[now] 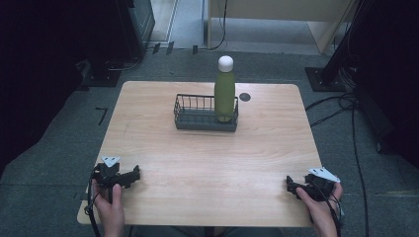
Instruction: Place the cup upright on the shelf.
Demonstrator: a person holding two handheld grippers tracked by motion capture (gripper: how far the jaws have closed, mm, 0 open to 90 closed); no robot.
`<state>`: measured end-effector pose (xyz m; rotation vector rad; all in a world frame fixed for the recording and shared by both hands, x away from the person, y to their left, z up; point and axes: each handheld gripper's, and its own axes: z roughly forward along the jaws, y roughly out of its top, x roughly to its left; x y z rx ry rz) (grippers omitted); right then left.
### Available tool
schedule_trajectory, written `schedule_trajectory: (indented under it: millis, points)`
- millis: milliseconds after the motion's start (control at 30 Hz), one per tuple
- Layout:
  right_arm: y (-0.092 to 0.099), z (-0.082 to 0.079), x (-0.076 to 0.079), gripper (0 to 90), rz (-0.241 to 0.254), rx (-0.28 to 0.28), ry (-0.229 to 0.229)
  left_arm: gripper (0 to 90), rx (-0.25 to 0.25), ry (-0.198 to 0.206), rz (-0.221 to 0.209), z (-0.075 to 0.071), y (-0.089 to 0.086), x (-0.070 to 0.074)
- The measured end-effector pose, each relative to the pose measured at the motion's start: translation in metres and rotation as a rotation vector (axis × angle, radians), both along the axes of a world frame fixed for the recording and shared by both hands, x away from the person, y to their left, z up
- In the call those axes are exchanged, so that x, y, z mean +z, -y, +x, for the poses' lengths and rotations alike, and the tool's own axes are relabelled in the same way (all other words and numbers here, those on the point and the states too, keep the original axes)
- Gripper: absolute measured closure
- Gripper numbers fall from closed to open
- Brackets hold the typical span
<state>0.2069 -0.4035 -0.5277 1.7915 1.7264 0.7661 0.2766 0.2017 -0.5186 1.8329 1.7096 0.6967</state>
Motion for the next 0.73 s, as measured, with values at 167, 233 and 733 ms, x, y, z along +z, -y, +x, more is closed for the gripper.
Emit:
schedule_trajectory:
  millis: [167, 233, 733]
  points:
    - [0.002, -0.009, 0.000, 0.0, -0.005, 0.006, -0.002, 0.0, 0.000, 0.000, 0.000, 0.000, 0.000, 0.000]
    - [0.003, -0.012, 0.000, 0.0, -0.008, 0.017, -0.001, 0.0, 0.000, 0.000, 0.000, 0.000, 0.000, 0.000]
    - [0.003, -0.020, -0.001, 0.0, -0.008, 0.008, -0.001, 0.0, -0.001, -0.001, 0.001, 0.000, 0.000, 0.000]
